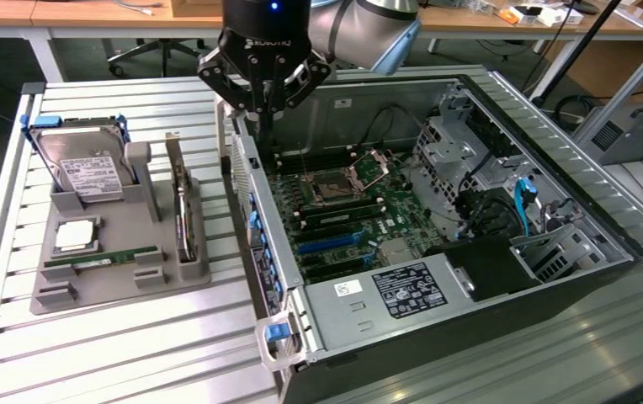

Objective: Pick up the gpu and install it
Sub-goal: 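Reach for the gpu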

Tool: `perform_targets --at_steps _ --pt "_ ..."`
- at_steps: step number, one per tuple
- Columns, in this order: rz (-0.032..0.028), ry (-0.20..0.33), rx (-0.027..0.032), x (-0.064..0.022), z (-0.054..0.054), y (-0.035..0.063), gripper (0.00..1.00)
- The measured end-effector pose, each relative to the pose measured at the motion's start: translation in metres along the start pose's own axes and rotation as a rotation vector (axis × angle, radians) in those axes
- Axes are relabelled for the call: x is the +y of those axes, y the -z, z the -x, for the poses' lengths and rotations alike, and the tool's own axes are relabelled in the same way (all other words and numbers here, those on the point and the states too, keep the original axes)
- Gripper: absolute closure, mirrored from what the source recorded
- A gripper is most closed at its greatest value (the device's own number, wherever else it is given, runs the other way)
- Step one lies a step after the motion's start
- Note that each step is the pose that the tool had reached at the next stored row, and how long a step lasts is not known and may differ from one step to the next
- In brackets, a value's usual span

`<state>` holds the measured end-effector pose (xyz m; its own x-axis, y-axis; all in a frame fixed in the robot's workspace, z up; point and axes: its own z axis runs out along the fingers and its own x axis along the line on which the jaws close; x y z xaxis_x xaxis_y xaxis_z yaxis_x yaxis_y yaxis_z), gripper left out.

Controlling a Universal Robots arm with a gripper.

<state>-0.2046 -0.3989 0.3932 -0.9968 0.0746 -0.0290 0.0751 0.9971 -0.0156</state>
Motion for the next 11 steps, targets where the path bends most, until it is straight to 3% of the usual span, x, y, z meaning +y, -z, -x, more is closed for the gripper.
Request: perform_targets --at_steps 11 --pt "-0.0031 0.000 -0.0002 -0.0002 -0.0020 0.0000 0.89"
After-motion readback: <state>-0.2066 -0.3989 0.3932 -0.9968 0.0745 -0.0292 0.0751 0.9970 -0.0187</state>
